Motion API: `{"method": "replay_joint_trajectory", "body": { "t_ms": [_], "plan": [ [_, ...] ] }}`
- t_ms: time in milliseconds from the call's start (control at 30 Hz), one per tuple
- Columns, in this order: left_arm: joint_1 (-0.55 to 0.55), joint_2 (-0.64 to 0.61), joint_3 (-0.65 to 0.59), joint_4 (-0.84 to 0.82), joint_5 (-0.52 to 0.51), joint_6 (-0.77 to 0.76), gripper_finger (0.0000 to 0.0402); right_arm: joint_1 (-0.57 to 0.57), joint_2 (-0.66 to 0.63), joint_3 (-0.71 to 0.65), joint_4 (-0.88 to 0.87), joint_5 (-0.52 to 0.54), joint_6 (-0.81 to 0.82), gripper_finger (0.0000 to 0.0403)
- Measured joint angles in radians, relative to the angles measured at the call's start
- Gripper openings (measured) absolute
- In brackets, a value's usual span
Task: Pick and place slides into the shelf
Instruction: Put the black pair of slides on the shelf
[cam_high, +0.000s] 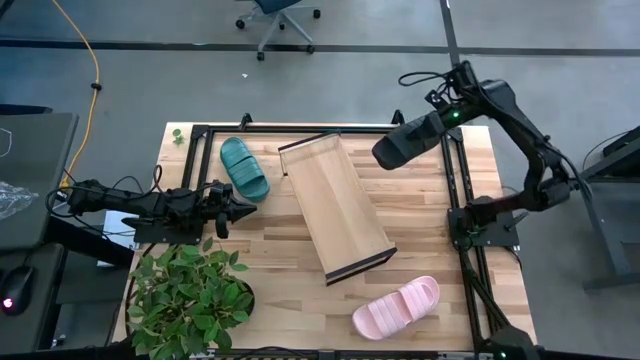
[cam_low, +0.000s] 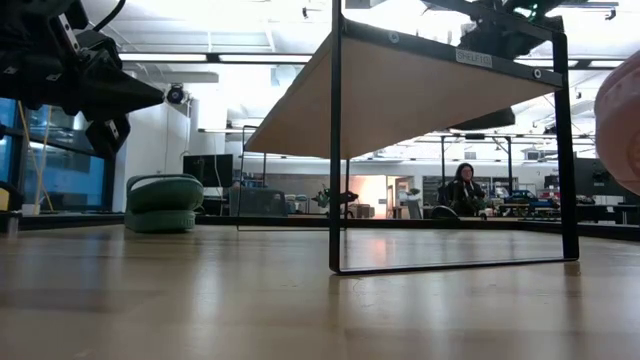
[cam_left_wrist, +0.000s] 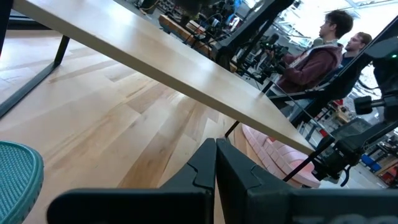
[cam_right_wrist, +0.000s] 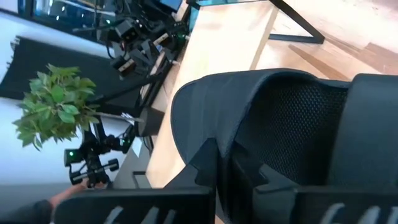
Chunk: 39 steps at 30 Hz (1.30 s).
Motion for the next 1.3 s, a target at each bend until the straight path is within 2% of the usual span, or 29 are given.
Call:
{"method": "replay_joint_trajectory", "body": {
  "t_ms": [533, 1300],
  "plan": [
    [0.0, 0.0, 0.0, 0.0, 0.0, 0.0, 0.0001, 0.105, -0.112, 0.0, 0.182, -0.001, 0.339, 0.0002],
    [0.0, 0.0, 0.0, 0.0, 0.0, 0.0, 0.0001, 0.113, -0.315, -0.001, 0.527, 0.015, 0.724, 0.0002]
  ]
}}
